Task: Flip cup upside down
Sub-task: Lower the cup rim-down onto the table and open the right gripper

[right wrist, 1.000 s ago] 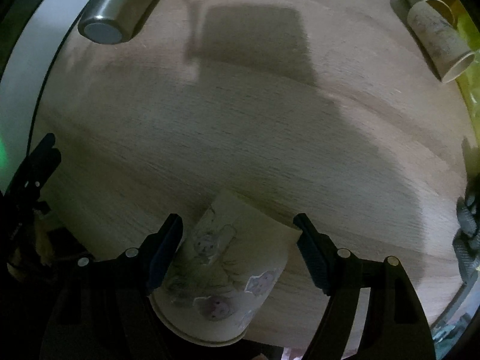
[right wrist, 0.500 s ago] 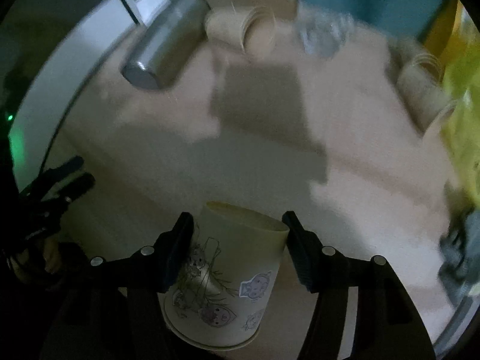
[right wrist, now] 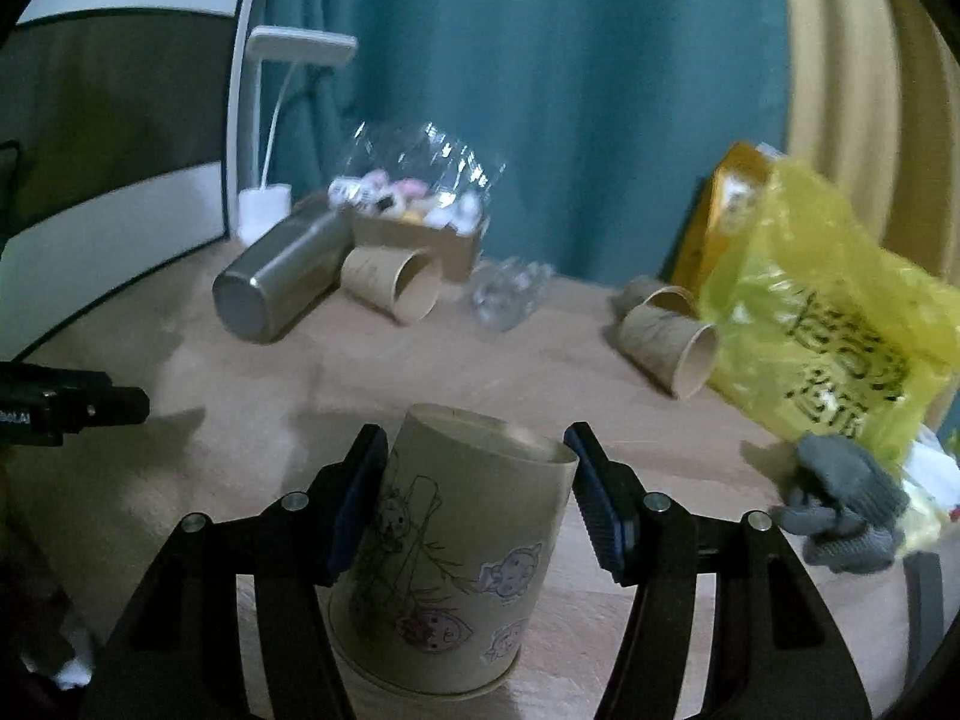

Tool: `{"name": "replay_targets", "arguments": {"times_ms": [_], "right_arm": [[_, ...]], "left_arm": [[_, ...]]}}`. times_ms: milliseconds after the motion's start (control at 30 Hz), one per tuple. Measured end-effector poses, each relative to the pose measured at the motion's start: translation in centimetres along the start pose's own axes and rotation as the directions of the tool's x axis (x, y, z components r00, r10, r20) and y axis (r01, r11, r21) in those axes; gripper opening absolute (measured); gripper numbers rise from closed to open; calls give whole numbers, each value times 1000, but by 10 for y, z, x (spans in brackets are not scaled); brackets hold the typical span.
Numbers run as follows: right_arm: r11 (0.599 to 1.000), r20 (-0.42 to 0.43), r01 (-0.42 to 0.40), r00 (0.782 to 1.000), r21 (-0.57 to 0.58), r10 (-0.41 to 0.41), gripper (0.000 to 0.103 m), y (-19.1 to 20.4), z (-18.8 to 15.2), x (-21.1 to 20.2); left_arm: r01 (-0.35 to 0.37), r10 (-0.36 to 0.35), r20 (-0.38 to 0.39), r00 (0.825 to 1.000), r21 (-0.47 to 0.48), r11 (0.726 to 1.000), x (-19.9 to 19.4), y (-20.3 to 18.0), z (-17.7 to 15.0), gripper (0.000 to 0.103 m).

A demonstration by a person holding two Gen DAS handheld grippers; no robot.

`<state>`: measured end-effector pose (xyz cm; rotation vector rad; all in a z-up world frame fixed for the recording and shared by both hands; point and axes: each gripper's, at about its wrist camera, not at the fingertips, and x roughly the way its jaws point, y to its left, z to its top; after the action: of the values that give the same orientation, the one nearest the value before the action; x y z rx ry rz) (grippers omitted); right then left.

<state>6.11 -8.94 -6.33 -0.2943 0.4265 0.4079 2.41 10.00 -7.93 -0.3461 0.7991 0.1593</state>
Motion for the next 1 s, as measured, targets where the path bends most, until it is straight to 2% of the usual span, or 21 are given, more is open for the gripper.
{"name": "replay_targets", "arguments": {"times_ms": [100,167,300,433,833,867,967,1000], "right_arm": [[1000,36,7,999,-29,-6,64,7,-13,-7],[1000,45,-19,999,-18,20,65,7,-23,-11],[999,111,1,994,-40,4,65,9,-39,-28],[999,140,0,990,-52,7,65,10,-51,-38],[1000,111,3,994,-24,0,65,3,-72,-48],[1000,105,-2,994,-8,3,66,2,-71,-49],[1000,87,-17,996,23,15,79,0,-67,-51],[999,80,-23,997,33,20,80,-1,-66,-52]], "left_arm": [[-5,5,3,1000,45,999,-4,-14,-3,77],[-7,6,20,1000,68,998,-10,-23,-6,77],[-22,19,38,999,83,996,-15,-33,-12,77],[-37,33,45,998,99,994,-19,-43,-17,77],[-33,23,79,997,125,992,-26,-60,-26,77],[-31,20,84,996,127,991,-28,-61,-26,77],[-28,14,102,995,134,991,-33,-62,-27,77],[-28,13,110,994,138,990,-34,-63,-27,77]]}}
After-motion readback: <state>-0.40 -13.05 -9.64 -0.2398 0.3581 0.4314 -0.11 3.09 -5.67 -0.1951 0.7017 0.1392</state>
